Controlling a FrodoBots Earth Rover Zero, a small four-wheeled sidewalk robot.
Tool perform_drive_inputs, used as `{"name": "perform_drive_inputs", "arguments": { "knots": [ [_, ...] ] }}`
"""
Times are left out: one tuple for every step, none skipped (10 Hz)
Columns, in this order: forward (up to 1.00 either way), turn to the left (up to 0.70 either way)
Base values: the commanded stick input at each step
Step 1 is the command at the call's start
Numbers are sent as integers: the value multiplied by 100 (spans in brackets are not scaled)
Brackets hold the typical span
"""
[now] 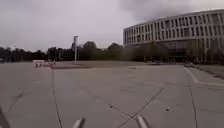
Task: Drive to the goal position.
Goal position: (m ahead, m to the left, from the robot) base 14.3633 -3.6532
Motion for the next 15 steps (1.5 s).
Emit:
{"name": "perform_drive_inputs", "arguments": {
  "knots": [
    [70, -14],
    [70, -14],
    [70, -14],
    [70, -14],
    [70, -14],
    [70, -14],
    [70, -14],
    [70, -14],
    [70, -14],
    [70, -14],
    [70, -14],
    [70, -14],
    [70, -14],
    [70, -14],
    [70, -14]
  ]
}}
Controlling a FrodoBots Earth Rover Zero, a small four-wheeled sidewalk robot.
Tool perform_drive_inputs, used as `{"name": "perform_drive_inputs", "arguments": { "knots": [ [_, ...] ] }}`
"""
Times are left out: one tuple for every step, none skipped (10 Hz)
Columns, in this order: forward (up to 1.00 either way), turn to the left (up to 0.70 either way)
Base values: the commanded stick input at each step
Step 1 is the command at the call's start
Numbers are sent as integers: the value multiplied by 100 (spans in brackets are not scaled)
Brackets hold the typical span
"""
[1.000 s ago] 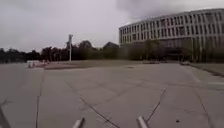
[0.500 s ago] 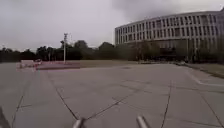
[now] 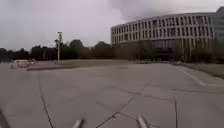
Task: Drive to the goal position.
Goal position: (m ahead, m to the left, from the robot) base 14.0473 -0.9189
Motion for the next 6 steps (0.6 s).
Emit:
{"name": "perform_drive_inputs", "arguments": {
  "knots": [
    [70, -14],
    [70, -14],
    [70, -14],
    [70, -14],
    [70, -14],
    [70, -14]
  ]
}}
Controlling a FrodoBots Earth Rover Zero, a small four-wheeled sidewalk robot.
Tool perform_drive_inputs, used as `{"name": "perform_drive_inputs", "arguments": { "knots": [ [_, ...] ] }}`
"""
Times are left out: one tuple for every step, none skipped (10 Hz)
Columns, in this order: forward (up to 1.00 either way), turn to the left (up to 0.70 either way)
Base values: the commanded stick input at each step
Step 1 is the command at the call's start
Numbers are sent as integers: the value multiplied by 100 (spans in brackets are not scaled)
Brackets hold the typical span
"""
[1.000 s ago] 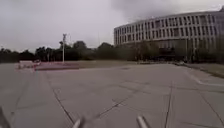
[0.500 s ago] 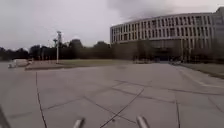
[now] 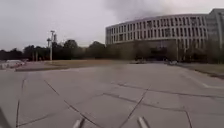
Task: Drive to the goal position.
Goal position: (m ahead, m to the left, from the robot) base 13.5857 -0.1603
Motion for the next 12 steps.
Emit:
{"name": "perform_drive_inputs", "arguments": {
  "knots": [
    [70, -14],
    [70, -14],
    [70, -14],
    [70, -14],
    [70, -14],
    [70, -14],
    [70, -14],
    [70, -14],
    [70, -14],
    [70, -14],
    [70, -14],
    [70, -14]
  ]
}}
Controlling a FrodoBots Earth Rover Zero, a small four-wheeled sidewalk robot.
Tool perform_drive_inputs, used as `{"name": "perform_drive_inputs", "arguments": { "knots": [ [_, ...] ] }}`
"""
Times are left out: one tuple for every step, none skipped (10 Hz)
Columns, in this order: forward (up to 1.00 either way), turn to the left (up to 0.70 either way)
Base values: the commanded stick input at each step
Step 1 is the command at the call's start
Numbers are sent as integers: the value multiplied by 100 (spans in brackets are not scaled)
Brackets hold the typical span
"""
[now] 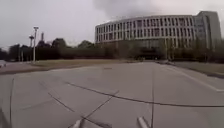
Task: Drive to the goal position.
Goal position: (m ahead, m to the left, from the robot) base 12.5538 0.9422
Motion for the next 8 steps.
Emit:
{"name": "perform_drive_inputs", "arguments": {
  "knots": [
    [70, -14],
    [70, -14],
    [70, -14],
    [70, -14],
    [70, -14],
    [70, -14],
    [70, -14],
    [70, -14]
  ]
}}
